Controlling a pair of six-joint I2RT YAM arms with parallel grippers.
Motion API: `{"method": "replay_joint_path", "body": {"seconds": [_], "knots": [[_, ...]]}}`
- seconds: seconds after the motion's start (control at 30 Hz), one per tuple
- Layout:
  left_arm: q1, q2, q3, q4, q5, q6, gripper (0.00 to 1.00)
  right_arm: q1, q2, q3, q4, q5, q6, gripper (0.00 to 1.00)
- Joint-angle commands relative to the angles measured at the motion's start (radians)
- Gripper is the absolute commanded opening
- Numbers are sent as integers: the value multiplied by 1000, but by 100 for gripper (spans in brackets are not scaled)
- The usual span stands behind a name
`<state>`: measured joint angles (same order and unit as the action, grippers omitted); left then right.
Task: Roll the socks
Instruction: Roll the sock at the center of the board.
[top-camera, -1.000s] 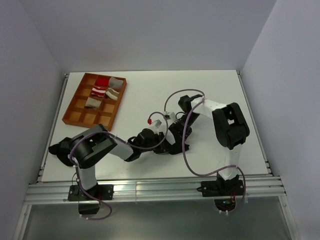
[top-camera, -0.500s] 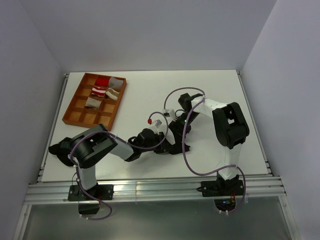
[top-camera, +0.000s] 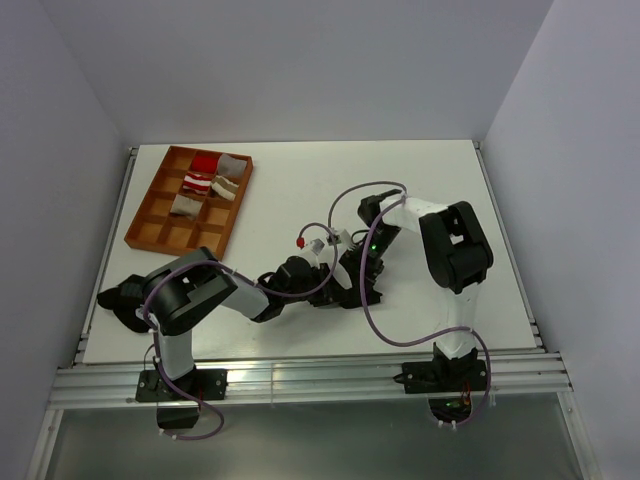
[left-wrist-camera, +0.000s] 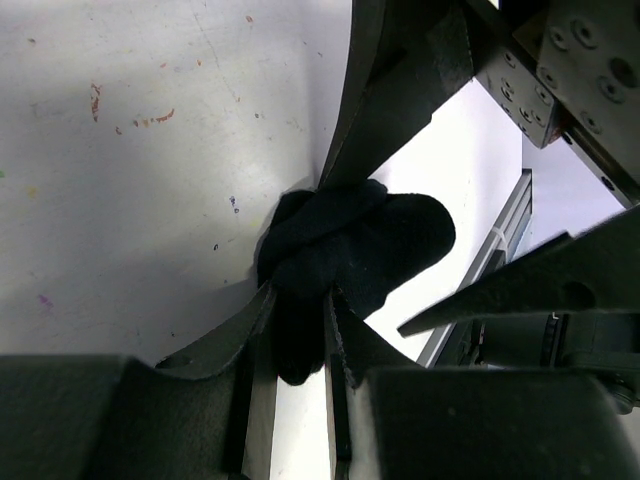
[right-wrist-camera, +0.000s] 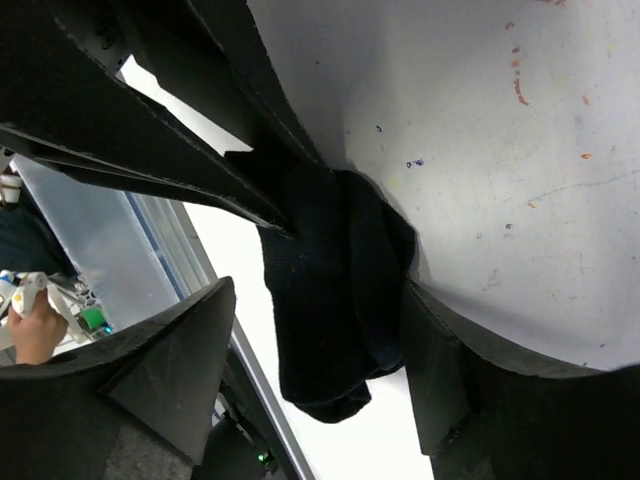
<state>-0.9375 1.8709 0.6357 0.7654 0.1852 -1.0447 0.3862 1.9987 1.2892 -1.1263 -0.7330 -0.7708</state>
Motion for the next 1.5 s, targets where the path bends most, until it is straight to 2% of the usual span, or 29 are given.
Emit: {"method": "replay_joint_path", "body": {"seconds": [0.0, 0.1, 0.2, 0.3, 0.43, 0.5, 0.6, 0.63, 0.7, 0.9, 1.03, 1.13, 1.2, 1.47], "knots": [[-4, 53, -25, -222, -75, 31, 0, 8, 18, -25, -6, 20, -18, 71], [-4, 50, -25, -218, -78, 29, 0, 8, 18, -39, 34, 43, 19, 64], [-4, 51, -25, -215, -78, 34, 0, 8, 26, -41, 46, 49, 36, 46], [-4, 53, -27, -206, -78, 38, 0, 10, 35, -37, 49, 47, 50, 37], [-4, 43, -37, -193, -87, 34, 0, 11, 34, -37, 53, 46, 61, 11], [-4, 34, -41, -189, -92, 28, 2, 10, 25, -48, 68, 50, 77, 1], [-4, 7, -48, -193, -108, 8, 11, 10, 5, -79, 100, 76, 105, 0], [-4, -4, -66, -180, -125, 0, 23, 10, 2, -86, 108, 93, 111, 0], [-4, -47, -114, -155, -144, -40, 34, 10, -9, -106, 134, 102, 130, 0], [-4, -176, -211, -120, -217, -149, 47, 6, -31, -139, 197, 113, 172, 0], [-4, -252, -252, -117, -230, -208, 49, 8, -37, -145, 227, 112, 192, 0], [-39, -289, -277, -78, -245, -317, 49, 8, -32, -145, 240, 107, 203, 0], [-72, -305, -287, -55, -303, -414, 49, 8, -37, -146, 246, 104, 206, 0], [-280, -168, -252, 109, -532, -731, 48, 8, -63, -154, 264, 96, 223, 0]]}}
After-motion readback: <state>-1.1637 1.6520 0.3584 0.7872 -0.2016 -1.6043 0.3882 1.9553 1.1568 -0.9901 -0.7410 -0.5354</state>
